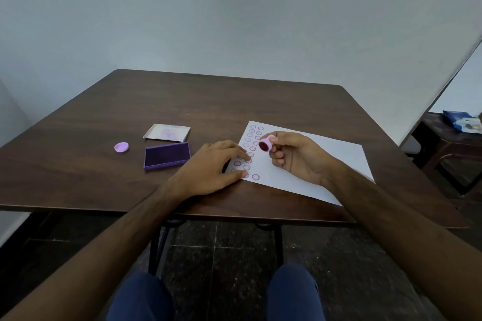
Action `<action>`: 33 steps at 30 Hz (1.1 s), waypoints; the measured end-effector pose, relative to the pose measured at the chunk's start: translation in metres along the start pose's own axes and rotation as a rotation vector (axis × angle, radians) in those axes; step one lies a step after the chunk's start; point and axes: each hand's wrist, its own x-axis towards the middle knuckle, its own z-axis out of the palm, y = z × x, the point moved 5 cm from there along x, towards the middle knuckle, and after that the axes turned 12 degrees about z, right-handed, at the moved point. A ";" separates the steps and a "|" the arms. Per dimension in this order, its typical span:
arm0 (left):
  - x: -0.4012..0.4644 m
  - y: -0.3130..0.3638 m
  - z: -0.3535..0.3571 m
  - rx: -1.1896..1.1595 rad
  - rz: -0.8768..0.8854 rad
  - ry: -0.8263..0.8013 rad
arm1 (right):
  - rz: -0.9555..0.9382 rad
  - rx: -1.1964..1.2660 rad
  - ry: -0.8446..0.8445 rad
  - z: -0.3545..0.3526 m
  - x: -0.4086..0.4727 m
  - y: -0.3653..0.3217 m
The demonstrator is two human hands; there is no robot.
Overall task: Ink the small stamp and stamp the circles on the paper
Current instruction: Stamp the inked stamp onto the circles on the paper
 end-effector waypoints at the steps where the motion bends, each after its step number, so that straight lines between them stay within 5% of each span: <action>1: 0.000 0.000 0.000 -0.003 0.000 0.000 | 0.017 0.050 -0.027 -0.001 0.000 0.001; 7: 0.000 -0.001 0.001 -0.008 0.001 -0.006 | 0.004 -0.073 -0.018 0.000 0.000 -0.005; 12: 0.000 -0.001 0.001 0.003 0.010 0.012 | -0.254 -1.145 0.131 0.019 -0.007 -0.022; 14: 0.000 -0.001 0.001 0.001 0.009 0.014 | -0.306 -1.341 0.102 0.028 -0.009 -0.023; 33: 0.000 -0.001 0.001 -0.022 0.022 0.038 | -0.349 -1.497 0.089 0.034 -0.006 -0.020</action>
